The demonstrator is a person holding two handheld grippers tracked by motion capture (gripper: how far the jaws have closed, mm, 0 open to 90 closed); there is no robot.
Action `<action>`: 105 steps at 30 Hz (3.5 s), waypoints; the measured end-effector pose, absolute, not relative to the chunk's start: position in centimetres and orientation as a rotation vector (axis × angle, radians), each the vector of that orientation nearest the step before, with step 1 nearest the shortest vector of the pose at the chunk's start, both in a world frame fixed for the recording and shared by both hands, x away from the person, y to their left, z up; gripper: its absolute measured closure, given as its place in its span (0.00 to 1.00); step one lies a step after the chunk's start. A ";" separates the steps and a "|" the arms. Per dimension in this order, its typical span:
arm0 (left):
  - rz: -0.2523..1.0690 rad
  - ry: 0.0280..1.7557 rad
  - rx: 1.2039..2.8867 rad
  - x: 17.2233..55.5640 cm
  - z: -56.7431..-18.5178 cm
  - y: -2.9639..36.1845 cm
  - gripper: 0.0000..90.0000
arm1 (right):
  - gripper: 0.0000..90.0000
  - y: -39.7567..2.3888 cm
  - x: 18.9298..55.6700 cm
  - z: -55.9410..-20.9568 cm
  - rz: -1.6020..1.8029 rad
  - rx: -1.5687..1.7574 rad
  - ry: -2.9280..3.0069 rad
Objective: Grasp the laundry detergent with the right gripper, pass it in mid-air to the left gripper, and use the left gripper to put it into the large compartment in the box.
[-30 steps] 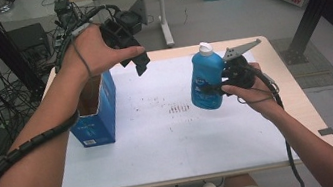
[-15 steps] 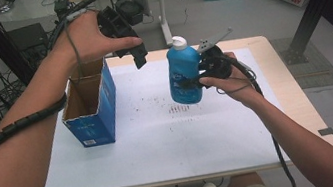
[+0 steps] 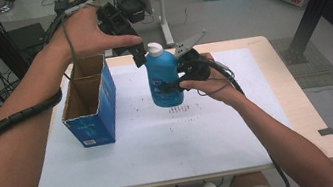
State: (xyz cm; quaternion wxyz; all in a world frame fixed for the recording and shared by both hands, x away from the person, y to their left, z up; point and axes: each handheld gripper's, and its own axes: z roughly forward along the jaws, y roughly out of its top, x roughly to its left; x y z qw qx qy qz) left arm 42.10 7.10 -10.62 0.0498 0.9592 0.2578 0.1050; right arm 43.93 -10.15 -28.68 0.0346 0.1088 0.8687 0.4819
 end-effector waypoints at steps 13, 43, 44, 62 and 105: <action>0.266 0.717 2.979 42.0 -12.6 6.8 0.05 | 0.49 -7.5 43.1 -31.1 1.521 0.242 2.705; 0.128 0.598 3.037 41.2 -15.5 6.2 0.05 | 0.48 -6.1 41.7 -30.9 1.616 0.076 2.685; 0.115 0.579 3.053 41.3 -15.5 6.1 0.05 | 0.48 -6.1 41.7 -30.7 1.614 0.075 2.687; 0.077 0.552 3.068 41.1 -16.2 6.2 0.05 | 0.48 -5.6 41.5 -30.0 1.612 0.034 2.689; 0.056 0.526 3.078 41.0 -16.7 6.0 0.05 | 0.48 -5.9 41.6 -29.6 1.608 0.005 2.696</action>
